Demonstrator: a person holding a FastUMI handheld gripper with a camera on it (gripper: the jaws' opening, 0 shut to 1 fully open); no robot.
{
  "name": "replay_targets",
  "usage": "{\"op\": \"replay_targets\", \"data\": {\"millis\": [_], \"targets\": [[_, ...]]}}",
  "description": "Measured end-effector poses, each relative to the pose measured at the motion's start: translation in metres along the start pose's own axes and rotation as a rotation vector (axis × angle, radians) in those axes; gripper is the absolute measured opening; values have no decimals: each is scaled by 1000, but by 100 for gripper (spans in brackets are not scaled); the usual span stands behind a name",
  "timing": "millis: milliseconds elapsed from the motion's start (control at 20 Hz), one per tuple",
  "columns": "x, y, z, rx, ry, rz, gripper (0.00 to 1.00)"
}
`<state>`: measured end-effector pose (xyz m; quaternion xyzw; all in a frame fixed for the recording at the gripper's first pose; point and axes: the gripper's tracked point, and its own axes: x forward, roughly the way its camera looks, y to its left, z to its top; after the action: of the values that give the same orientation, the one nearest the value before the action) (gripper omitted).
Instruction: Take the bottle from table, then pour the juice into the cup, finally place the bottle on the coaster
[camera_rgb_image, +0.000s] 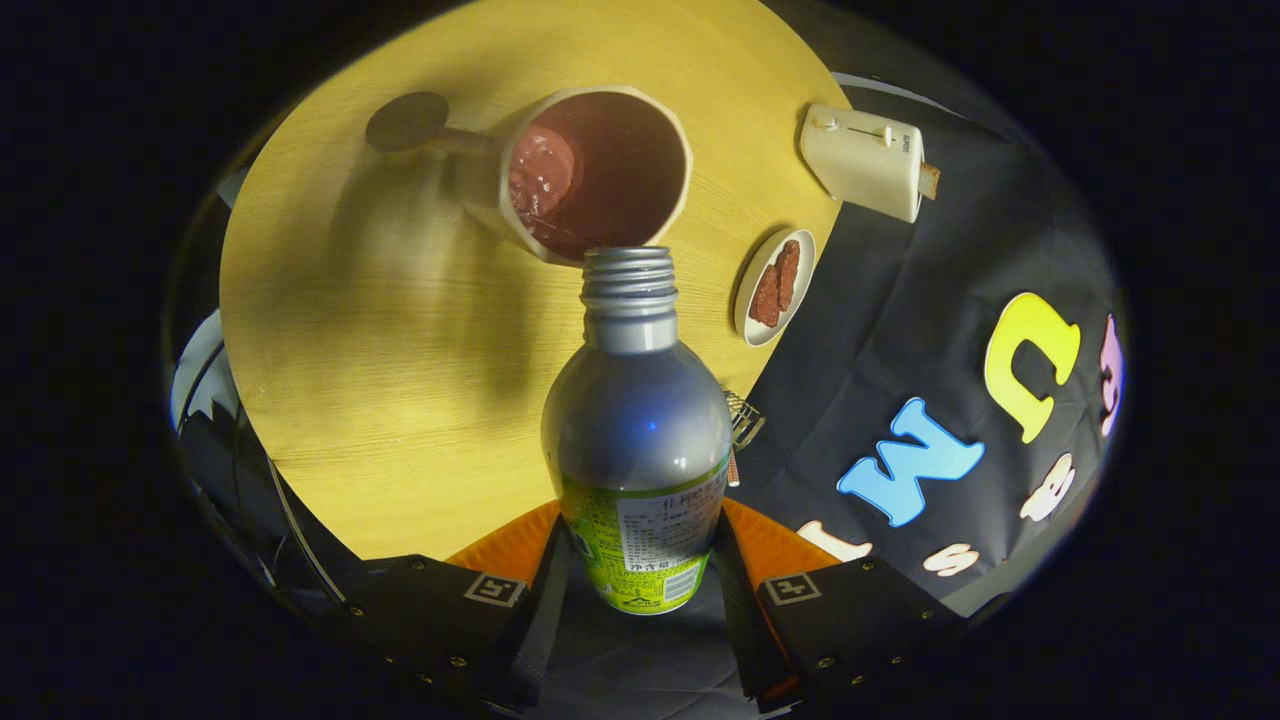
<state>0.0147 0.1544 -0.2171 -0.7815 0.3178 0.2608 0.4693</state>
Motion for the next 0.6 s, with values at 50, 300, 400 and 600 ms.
{"op": "replay_targets", "data": {"millis": [50,300,400,600], "targets": [[2,4,1,21,-13,6,72],[7,18,9,142,-109,31,72],[10,21,10,187,-138,38,72],[17,33,10,282,-185,63,72]]}}
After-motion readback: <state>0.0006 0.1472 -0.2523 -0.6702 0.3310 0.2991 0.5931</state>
